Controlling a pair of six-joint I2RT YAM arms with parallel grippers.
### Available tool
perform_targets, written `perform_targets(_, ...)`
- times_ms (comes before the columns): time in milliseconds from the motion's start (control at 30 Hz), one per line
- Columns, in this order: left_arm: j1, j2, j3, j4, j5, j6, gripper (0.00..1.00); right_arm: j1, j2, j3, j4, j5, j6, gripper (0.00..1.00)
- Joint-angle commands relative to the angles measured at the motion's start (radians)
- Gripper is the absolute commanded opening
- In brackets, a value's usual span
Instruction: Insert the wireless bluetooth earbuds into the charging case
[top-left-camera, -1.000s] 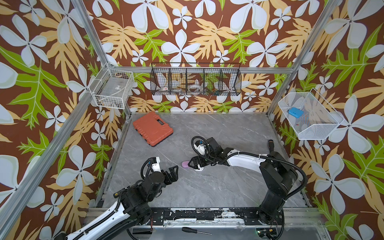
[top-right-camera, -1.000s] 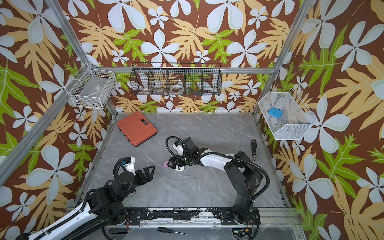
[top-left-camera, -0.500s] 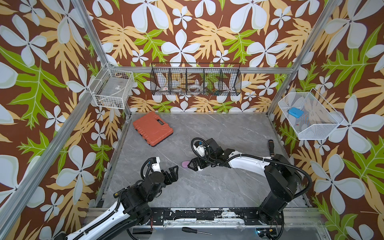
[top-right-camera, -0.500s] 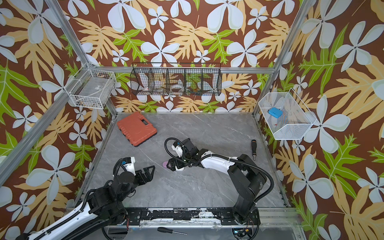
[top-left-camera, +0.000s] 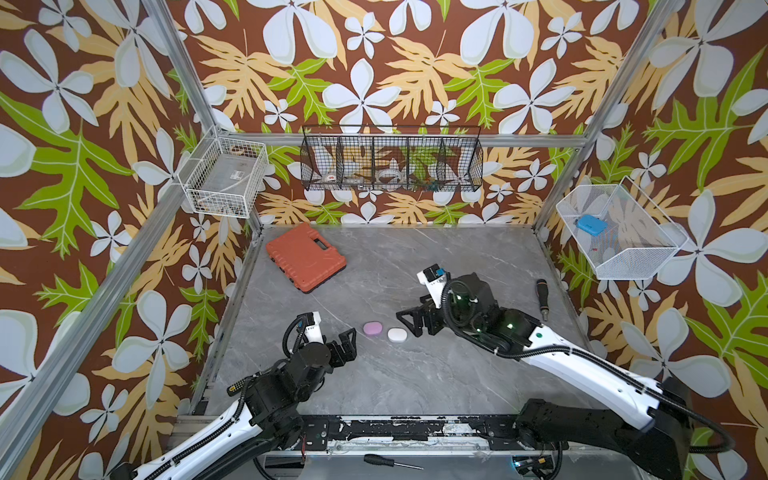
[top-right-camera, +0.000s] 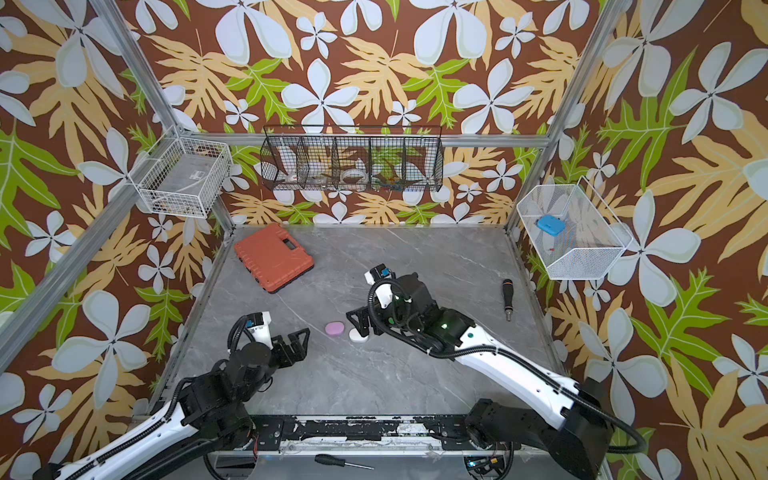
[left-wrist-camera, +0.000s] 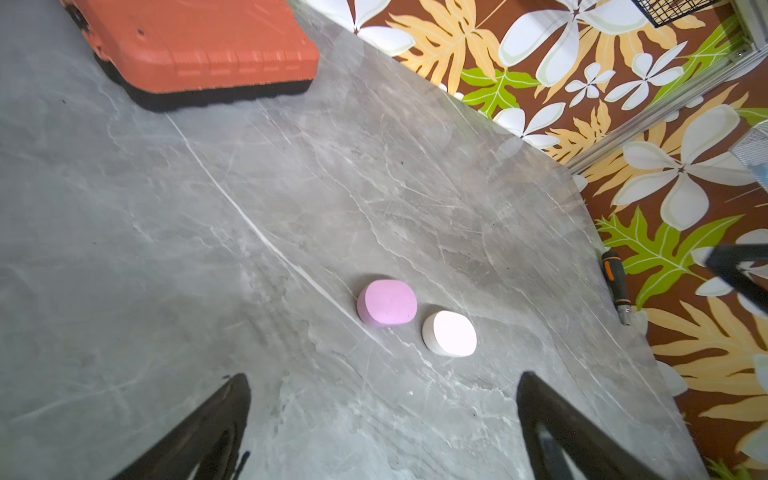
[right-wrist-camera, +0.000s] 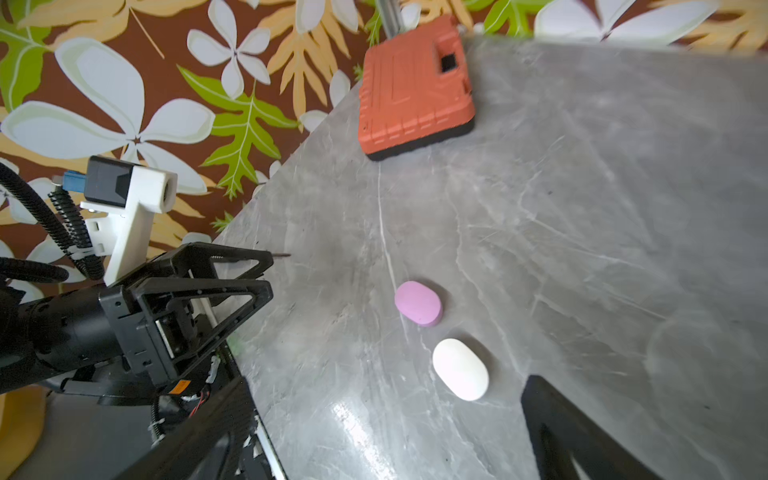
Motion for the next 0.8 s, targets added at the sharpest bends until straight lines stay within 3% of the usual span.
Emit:
perform_targets(0,-0.001,0.011,0.020,0.079,-0.142,0.162,1.00,0.000,-0.112,-0.069,-0.009,0.169,-0.046,1.00)
perform_targets(167,0.003,-0.003,0.018,0.167,-0.367,0.348,1.00,0.000,-0.321,-0.223,0.058,0.337,-0.066,1.00)
perform_targets(267,0.018,-0.041,-0.013,0.312,-0.432,0.510,1.00,-0.001,-0.410,-0.293,0.065,0.473,-0.074,1.00)
perform_targets(367,0.060,-0.038,-0.039,0.433,-0.482,0.597,1.00,-0.001,-0.472,-0.346,0.060,0.641,-0.079,1.00)
perform_targets(467,0.150,0.011,-0.049,0.503,-0.449,0.630,1.00,-0.003,-0.523,-0.391,0.066,0.763,-0.095,1.00)
perform_targets(767,0.536,0.159,-0.118,0.670,-0.152,0.562,1.00,-0.006,-0.607,-0.482,0.068,1.042,-0.075,1.00)
